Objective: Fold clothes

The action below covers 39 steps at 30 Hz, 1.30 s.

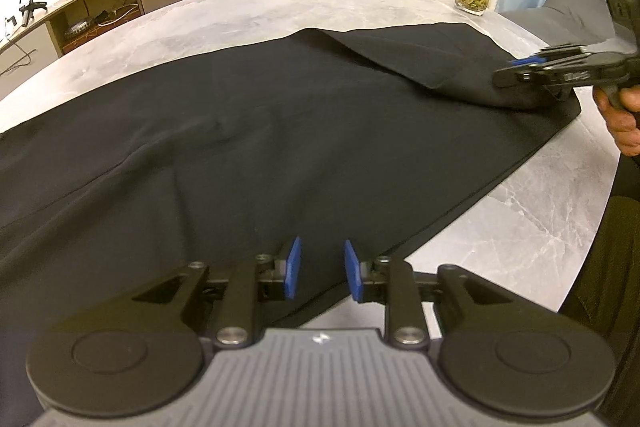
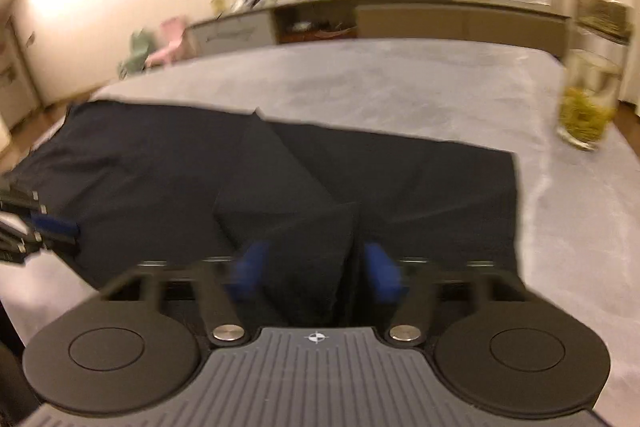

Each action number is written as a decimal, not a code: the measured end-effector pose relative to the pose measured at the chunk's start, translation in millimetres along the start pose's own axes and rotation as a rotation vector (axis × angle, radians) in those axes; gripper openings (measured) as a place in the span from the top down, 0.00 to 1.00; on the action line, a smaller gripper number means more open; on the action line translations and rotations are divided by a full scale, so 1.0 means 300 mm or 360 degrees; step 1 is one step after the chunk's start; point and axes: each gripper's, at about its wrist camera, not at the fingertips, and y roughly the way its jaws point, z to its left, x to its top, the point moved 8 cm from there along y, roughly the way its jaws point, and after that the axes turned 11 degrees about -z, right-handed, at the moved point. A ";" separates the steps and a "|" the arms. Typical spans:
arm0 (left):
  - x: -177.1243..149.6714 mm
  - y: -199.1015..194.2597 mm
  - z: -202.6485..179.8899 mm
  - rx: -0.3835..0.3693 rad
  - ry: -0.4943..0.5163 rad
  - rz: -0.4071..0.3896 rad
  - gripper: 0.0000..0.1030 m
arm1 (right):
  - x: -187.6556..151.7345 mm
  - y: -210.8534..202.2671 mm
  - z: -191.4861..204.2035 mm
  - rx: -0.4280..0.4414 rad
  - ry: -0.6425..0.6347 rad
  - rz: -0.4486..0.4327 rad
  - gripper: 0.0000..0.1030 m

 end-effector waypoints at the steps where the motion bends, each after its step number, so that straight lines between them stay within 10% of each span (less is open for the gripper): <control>1: -0.001 0.000 0.000 -0.0001 -0.0003 0.0000 0.76 | 0.008 0.006 0.009 -0.0012 -0.0052 -0.0004 0.97; 6: 0.009 0.014 -0.008 0.0006 0.0001 0.0000 0.75 | 0.115 -0.014 -0.122 -0.0250 0.0005 -0.0163 0.99; 12: 0.031 0.018 -0.012 0.0009 -0.0048 0.0004 0.75 | 0.028 -0.069 -0.136 -0.0314 0.0110 -0.0113 0.79; 23: 0.031 0.043 0.004 0.0083 -0.0023 0.0022 0.73 | -0.115 -0.172 -0.134 -0.0469 0.0261 -0.0060 0.77; 28: 0.062 0.015 0.047 0.0046 -0.0266 0.0029 0.74 | -0.150 -0.217 -0.128 -0.0597 0.0297 -0.0083 0.05; 32: 0.204 0.050 -0.044 -0.0129 -0.0352 -0.0010 0.71 | -0.179 -0.254 -0.122 -0.0700 0.0325 -0.0101 0.19; 35: 0.349 0.100 -0.173 -0.0258 -0.0290 -0.0038 0.60 | -0.176 -0.267 -0.081 -0.0739 0.0261 -0.0095 0.52; 36: 0.397 0.118 -0.219 -0.0296 -0.0264 -0.0045 0.56 | -0.165 -0.270 -0.066 -0.0720 0.0269 -0.0094 0.78; 39: 0.549 0.192 -0.382 -0.0395 -0.0151 -0.0066 0.51 | -0.136 -0.255 -0.015 -0.0737 0.0141 -0.0115 0.89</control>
